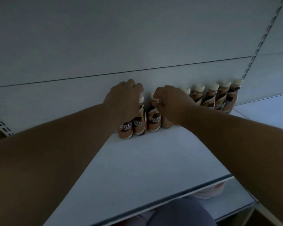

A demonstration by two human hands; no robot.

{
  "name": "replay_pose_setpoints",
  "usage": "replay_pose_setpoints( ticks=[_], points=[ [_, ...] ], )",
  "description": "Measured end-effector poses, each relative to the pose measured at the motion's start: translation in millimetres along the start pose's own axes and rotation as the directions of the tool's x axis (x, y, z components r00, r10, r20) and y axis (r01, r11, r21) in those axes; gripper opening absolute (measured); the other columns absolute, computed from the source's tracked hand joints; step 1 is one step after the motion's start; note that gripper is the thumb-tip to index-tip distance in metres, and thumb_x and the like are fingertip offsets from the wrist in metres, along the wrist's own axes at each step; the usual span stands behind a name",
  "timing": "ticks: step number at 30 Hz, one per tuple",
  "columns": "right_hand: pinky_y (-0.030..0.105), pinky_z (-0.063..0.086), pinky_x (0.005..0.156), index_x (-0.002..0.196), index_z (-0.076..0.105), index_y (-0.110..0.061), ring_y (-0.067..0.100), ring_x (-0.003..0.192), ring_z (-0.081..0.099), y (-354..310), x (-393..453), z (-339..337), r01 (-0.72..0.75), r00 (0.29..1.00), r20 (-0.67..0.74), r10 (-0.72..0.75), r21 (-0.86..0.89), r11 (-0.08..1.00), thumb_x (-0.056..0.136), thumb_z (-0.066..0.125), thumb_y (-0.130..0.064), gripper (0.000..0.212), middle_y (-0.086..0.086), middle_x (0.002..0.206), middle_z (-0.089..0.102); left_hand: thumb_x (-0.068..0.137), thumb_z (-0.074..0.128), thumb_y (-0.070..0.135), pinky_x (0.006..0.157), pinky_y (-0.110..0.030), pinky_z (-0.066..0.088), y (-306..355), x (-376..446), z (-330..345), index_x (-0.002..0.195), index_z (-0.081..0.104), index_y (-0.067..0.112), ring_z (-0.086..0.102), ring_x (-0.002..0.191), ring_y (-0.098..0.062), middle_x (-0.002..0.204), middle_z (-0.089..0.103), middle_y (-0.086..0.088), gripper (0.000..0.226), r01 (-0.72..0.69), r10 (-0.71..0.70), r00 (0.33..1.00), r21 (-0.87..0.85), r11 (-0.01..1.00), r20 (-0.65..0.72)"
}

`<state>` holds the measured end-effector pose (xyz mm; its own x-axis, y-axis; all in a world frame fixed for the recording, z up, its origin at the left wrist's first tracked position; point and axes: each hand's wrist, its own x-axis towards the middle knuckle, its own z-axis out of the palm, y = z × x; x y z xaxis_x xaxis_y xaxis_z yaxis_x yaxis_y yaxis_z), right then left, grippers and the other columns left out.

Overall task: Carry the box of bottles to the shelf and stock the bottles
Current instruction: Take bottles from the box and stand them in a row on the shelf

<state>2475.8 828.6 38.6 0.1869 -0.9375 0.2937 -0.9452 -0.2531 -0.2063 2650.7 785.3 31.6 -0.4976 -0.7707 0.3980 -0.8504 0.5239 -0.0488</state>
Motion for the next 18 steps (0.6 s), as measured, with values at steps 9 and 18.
replay_pose_setpoints(
  ticks=[9,18],
  points=[
    [0.041,0.047,0.084,0.123,0.054,-0.012,0.034,0.109,0.054,10.5,44.5,21.6,-0.001,0.999,0.05,0.007,-0.131,0.991,0.094,0.052,-0.018,0.029,0.015,0.117,0.054,0.085,0.061,0.018,0.074,-0.04,0.043,-5.0,33.9,8.9,0.112,0.059,0.016,0.059,0.094,-0.034,0.109,0.057,-0.011,0.027,-0.103,0.093,0.987,0.065,0.993,0.131],
    [0.036,0.038,0.071,0.118,0.048,-0.01,0.029,0.09,0.052,15.2,55.6,26.9,-0.034,0.998,0.059,0.038,-0.06,0.998,0.095,0.055,-0.025,0.028,0.012,0.098,0.054,0.088,0.06,0.035,0.082,-0.045,0.043,-9.8,32.7,18.6,0.113,0.056,0.01,0.055,0.098,-0.034,0.107,0.057,-0.013,0.035,-0.176,0.166,0.983,0.14,0.974,0.083]
  ],
)
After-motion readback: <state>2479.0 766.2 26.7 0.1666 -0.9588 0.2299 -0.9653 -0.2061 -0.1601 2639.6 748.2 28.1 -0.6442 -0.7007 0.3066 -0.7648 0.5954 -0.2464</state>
